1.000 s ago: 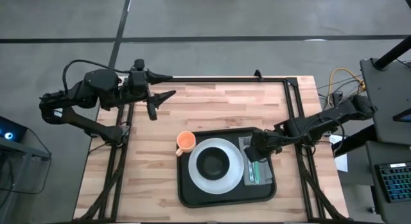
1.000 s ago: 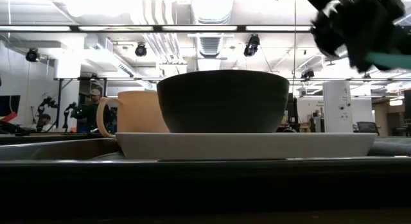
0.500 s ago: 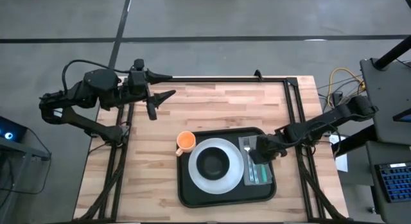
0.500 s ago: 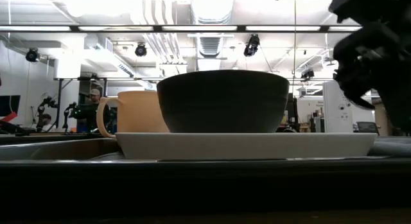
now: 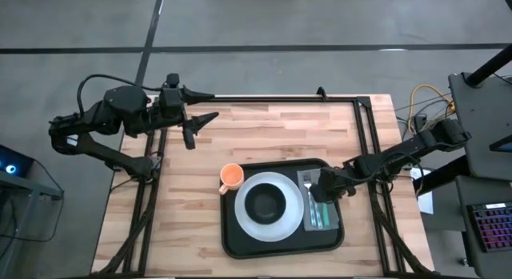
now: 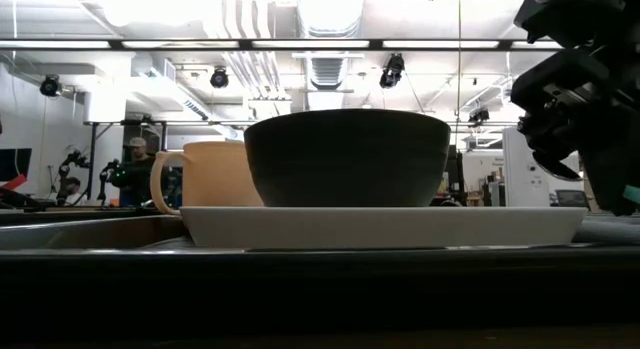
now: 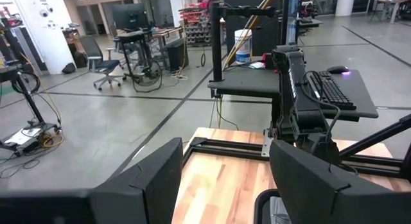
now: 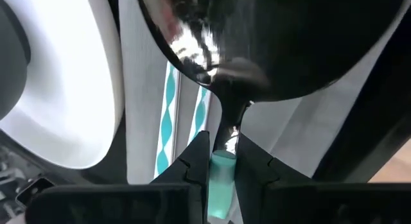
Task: Set up tray
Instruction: Put the blue spoon to the right of the white knife on the gray napkin, then return to Home Position
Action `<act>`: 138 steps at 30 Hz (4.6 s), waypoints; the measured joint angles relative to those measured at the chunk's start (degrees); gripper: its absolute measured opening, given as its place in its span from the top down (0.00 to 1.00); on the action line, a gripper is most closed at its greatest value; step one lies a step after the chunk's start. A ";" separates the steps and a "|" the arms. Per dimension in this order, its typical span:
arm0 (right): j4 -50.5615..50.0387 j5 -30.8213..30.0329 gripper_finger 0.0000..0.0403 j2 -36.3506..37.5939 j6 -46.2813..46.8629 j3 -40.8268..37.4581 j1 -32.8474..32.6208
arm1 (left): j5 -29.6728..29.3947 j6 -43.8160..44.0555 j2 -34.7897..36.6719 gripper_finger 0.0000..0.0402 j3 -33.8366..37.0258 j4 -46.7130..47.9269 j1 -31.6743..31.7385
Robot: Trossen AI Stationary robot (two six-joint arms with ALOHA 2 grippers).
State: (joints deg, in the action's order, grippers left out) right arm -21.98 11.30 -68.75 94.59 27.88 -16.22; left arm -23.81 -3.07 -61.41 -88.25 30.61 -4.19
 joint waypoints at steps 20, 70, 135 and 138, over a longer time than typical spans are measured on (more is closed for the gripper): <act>-0.14 -2.48 0.71 -0.04 0.57 -0.15 -0.01 | 2.45 -0.90 -0.11 0.47 -2.91 0.78 -0.02; 1.83 -50.55 0.98 40.61 -46.36 9.62 -15.07 | 11.30 14.72 29.94 0.47 36.19 -18.47 0.81; 44.17 -16.23 0.98 61.24 -81.44 -27.37 -15.13 | 32.83 14.09 61.22 0.47 87.67 -50.68 0.87; 43.05 -16.86 0.98 61.27 -81.67 -27.37 -15.14 | 32.70 14.08 61.20 0.47 87.67 -48.91 0.90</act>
State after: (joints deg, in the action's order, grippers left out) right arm 21.07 -5.56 -7.49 12.91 0.51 -31.35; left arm 8.89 11.01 -0.21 -0.58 -18.30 -3.29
